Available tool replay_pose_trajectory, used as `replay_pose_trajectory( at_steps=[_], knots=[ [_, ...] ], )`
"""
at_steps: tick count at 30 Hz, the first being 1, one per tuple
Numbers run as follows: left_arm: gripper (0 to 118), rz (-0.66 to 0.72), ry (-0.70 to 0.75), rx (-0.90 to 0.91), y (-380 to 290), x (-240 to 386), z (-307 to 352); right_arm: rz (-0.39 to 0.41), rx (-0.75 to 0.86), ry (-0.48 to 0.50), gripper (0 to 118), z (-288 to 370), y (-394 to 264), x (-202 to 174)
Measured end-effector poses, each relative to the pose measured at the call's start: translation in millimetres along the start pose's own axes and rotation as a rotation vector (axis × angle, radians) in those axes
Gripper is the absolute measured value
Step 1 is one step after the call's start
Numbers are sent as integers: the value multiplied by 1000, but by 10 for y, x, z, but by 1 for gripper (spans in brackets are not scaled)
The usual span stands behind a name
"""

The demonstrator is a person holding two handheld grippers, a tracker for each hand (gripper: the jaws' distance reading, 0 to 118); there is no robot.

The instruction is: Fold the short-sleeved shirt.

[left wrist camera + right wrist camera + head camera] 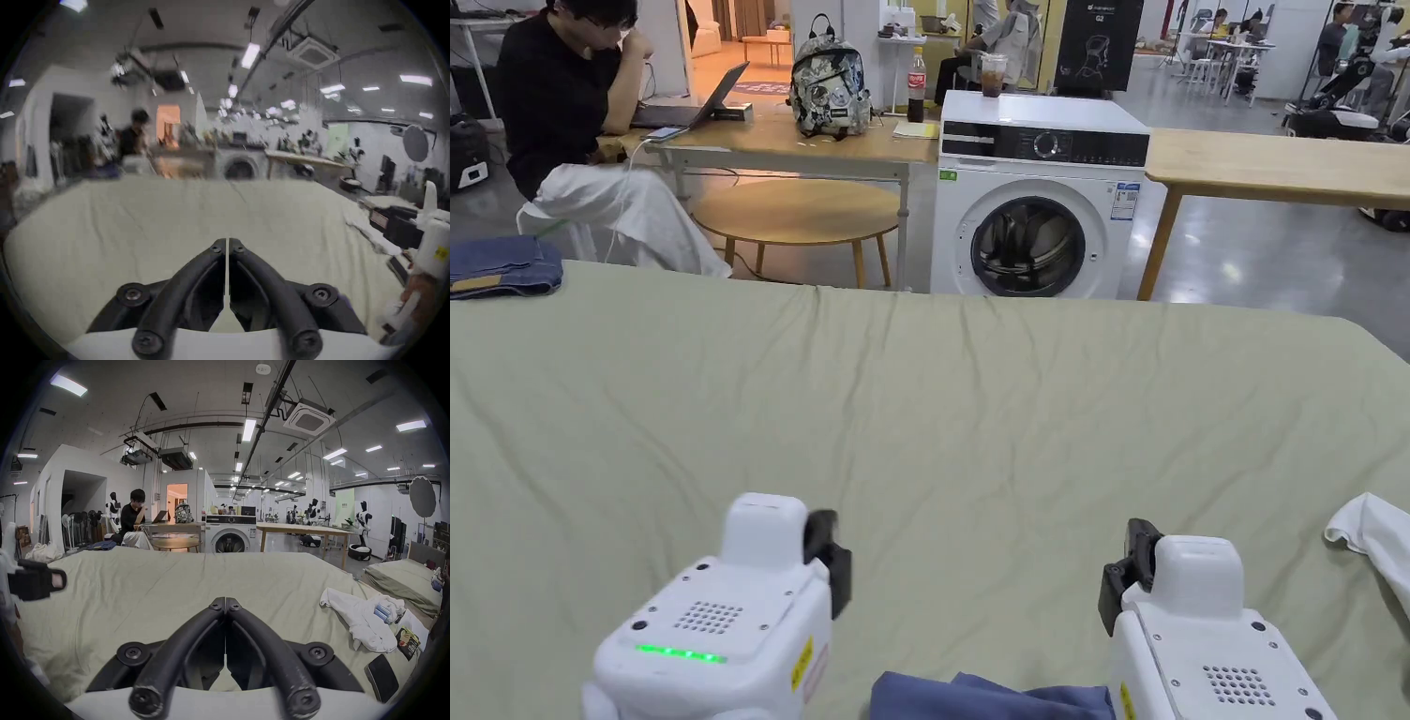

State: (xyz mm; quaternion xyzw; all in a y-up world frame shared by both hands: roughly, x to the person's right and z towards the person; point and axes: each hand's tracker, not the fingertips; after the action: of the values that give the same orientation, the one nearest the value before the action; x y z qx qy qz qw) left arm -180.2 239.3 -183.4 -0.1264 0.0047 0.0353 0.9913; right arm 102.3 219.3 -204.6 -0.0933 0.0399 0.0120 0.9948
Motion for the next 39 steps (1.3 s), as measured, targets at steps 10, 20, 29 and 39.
replay_pose_trajectory(
  at_steps=[10, 20, 29, 39],
  knots=[
    [0, -88, 170, 219, 101, -185, 129, -15, 113, -25, 0, -28, 167, -31],
    [0, -48, 171, 195, 31, -285, 173, 47, 29, -1, 0, 332, -2, 58],
    [0, 23, 165, 110, -204, -476, 207, 112, -284, 116, 0, 515, -797, -50],
    [0, 139, 55, -99, -531, -679, 288, 183, -470, 85, 0, 120, -1257, -211]
  ],
)
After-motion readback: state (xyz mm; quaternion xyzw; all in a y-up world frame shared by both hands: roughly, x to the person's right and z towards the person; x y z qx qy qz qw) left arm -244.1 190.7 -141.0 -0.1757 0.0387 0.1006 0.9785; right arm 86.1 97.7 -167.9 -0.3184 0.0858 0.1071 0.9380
